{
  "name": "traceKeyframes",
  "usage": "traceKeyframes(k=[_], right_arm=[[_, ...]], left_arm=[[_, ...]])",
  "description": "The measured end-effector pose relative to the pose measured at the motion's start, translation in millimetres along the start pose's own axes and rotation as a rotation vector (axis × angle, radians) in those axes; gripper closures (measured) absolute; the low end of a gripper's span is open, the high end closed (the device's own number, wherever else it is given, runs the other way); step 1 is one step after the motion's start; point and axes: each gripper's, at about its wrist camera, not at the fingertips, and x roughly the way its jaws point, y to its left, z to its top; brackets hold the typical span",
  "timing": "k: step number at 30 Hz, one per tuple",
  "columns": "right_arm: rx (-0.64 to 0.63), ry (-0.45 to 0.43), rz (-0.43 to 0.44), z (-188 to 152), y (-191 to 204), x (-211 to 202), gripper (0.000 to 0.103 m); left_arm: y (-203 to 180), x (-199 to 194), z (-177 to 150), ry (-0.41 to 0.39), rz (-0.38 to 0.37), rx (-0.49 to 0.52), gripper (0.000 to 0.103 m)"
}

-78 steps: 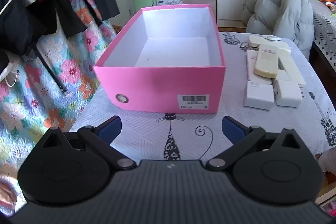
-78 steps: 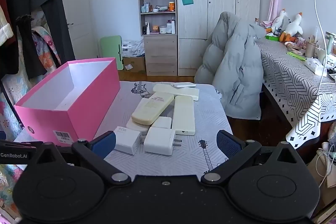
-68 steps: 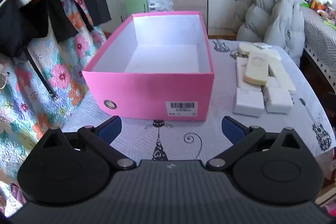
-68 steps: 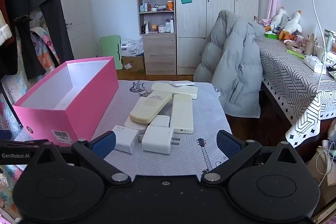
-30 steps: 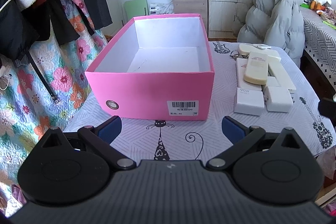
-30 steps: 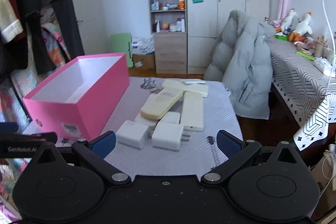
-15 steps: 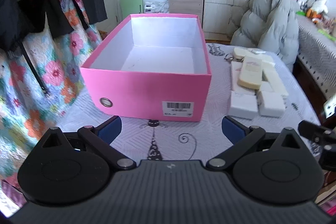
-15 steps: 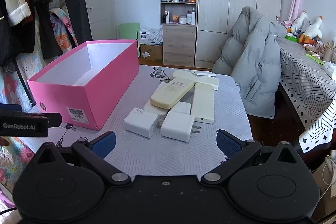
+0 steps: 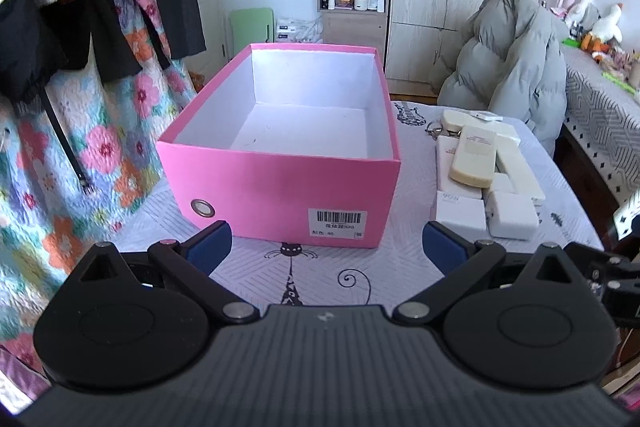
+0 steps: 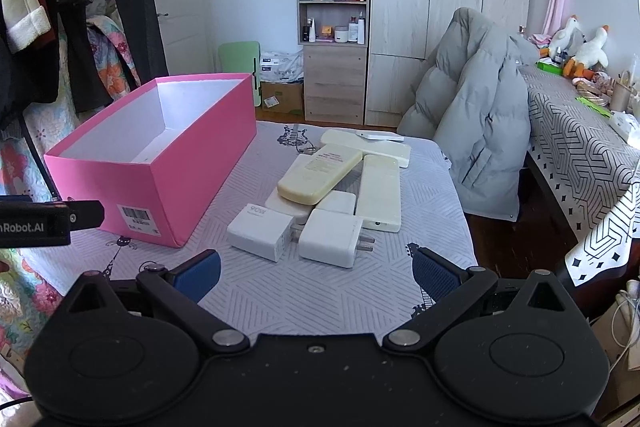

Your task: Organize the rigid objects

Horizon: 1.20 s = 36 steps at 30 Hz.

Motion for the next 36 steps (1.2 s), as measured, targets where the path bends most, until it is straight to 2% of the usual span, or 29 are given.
traceKeyframes(k=[3, 11, 19, 36], right_arm=[[-0.002, -0.001, -0.002, 0.3, -0.2, 0.4, 0.000], [-0.003, 0.006, -0.006, -0.2, -2.6, 3.3, 0.000], [-0.005, 0.007, -0.011, -0.4, -4.9, 3.7, 0.000], [0.006, 0.006, -0.012, -1.0, -6.8, 4.4, 0.000]], left_arm=[[1.2, 1.4, 0.4, 0.017, -0.016, 0.001, 0.000], [0.6, -2.0, 2.0, 0.000, -0.044, 0.019, 0.000], [-6.3, -1.3, 0.3, 0.006, -0.010, 0.068, 0.001], [-5.4, -11.1, 3.8, 0.002, -0.009, 0.086, 0.000]])
